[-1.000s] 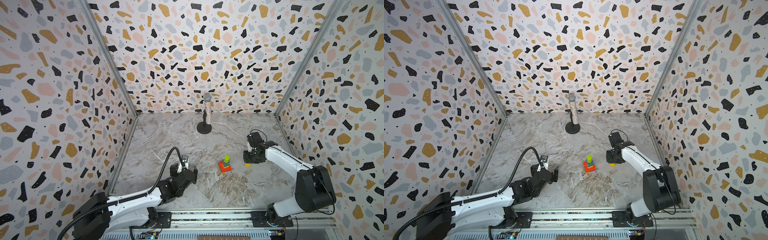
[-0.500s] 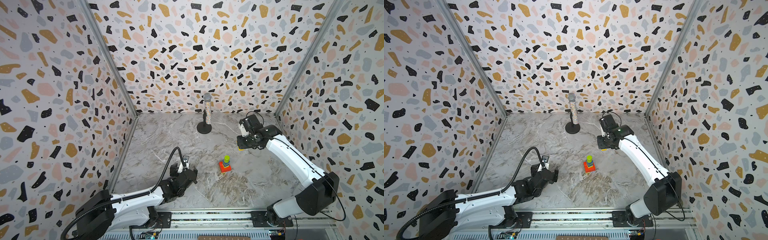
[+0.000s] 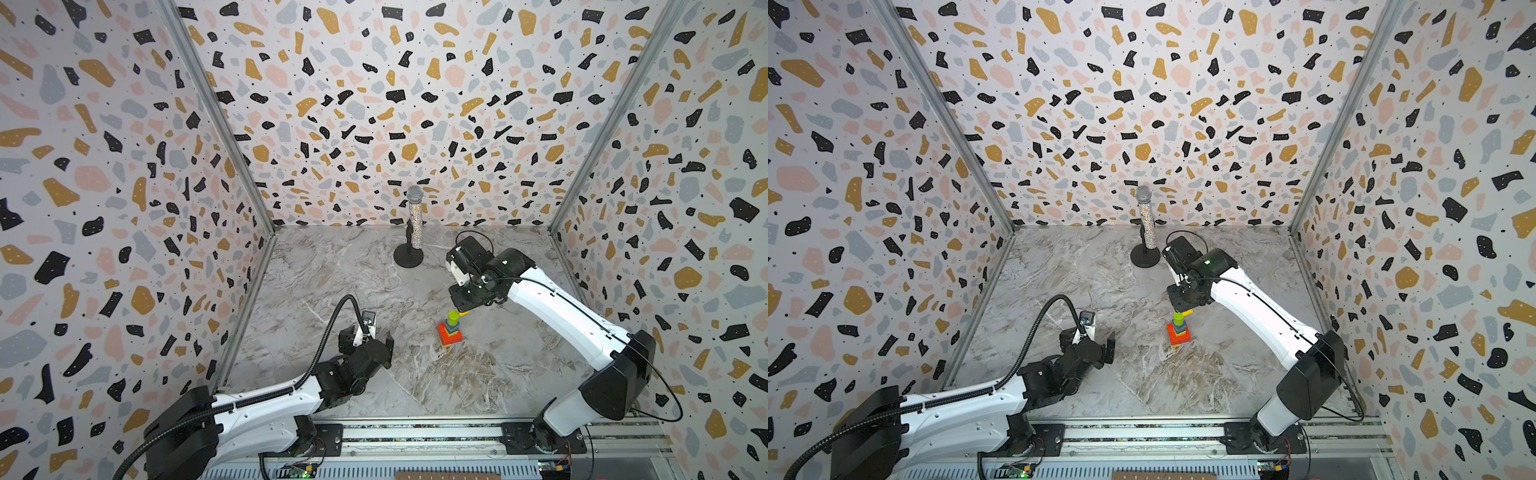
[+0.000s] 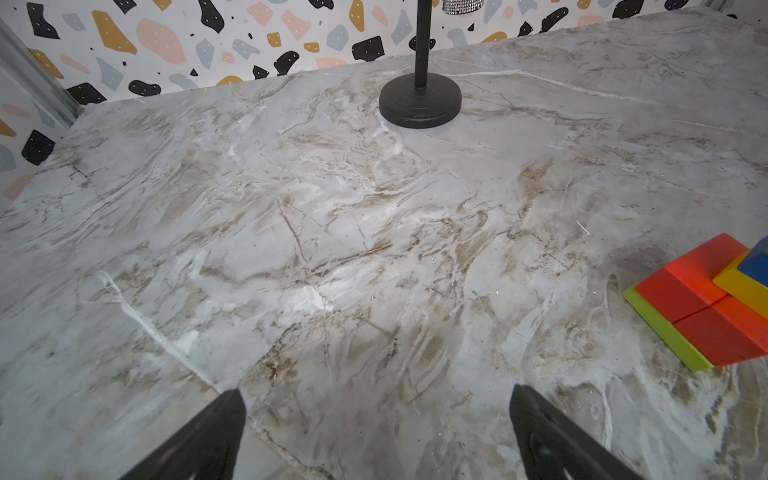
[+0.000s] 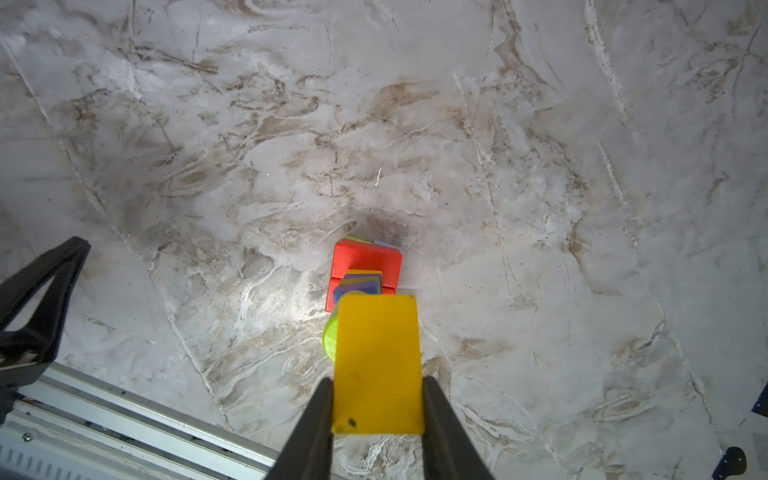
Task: Build the wood block tower
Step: 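Lift the yellow block and carry it over the stack with the right gripper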
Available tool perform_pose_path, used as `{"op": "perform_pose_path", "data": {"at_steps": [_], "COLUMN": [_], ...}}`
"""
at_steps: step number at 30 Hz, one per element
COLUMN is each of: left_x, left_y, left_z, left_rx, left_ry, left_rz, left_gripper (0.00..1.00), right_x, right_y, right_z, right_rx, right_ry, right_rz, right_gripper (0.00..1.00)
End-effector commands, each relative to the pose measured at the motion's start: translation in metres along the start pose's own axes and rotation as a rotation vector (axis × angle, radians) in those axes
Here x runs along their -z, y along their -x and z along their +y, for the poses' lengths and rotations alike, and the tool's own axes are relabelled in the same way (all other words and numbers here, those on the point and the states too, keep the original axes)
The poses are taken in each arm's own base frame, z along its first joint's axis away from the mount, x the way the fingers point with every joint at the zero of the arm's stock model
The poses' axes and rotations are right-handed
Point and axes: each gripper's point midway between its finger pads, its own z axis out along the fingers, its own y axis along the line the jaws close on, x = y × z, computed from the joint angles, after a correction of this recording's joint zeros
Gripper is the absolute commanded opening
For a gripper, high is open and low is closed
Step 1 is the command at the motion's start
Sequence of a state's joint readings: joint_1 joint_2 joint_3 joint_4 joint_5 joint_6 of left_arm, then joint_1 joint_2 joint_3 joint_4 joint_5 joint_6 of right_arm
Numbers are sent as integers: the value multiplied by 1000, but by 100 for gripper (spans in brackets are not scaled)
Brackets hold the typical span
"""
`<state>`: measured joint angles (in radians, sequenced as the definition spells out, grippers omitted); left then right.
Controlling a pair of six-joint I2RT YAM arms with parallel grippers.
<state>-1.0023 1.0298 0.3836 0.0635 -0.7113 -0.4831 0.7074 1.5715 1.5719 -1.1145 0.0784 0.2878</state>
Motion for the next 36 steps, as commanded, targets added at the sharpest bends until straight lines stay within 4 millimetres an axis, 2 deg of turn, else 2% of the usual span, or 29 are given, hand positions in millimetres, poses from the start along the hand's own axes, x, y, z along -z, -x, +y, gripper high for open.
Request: {"op": "perform_pose_path", "data": {"at_steps": [1, 16, 36], "left_x": [-2, -4, -2], "left_y": [3, 1, 3], "left_z": [-2, -4, -2], "left_rx": [10, 4, 10], "left_ry": [-14, -16, -15], "left_rz": [-17, -8, -14], "left_gripper": [100, 100, 100], "right_x": [9, -5, -14], "right_y": [-4, -12, -17], "right_z": [0, 15, 15], "right_rx": [3, 44, 46], "right_ry": [-2, 27, 19], "right_rz": [10, 52, 72], "right_gripper": [27, 27, 28]}}
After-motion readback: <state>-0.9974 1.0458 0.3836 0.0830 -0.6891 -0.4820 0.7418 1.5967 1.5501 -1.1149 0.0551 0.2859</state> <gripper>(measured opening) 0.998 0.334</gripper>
